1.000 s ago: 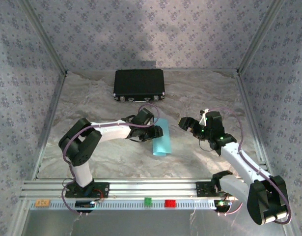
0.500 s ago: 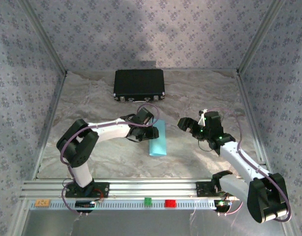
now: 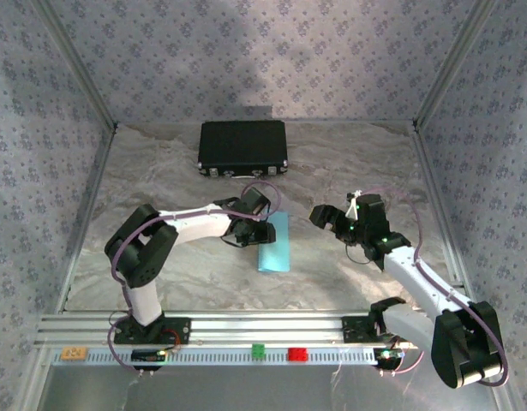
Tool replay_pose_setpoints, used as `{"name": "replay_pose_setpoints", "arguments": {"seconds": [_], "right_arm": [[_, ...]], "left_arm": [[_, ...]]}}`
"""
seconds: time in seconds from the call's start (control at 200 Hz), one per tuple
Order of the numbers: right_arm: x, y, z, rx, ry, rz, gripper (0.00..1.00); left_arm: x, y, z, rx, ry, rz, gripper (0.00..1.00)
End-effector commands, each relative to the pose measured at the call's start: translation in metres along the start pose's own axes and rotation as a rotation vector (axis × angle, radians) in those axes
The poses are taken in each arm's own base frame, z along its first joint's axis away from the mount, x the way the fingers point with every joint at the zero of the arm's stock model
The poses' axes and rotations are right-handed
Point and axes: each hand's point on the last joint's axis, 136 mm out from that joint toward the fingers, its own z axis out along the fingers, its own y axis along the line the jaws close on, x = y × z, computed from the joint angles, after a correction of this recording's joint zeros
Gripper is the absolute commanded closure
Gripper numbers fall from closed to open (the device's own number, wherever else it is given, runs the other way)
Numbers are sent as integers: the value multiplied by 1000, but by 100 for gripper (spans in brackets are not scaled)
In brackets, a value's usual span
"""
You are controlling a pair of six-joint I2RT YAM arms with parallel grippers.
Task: Fold a paper plane with a square sheet of paper (pick it up from the middle)
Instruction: First fold the square sheet of paper in half at the center of the table, then hold the square sheet of paper at the center of the table.
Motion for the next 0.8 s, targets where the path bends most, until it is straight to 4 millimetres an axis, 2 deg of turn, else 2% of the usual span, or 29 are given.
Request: {"name": "replay_pose_setpoints", "arguments": {"seconds": [0.0,0.795], "right_arm": [[5,-3,0,12,11,8,3],[7,-6,2,20,20,10,3]], "left_arm": [[6,9,9,-43,36,5,50],[14,25,28,-111,80,-2,50]]}}
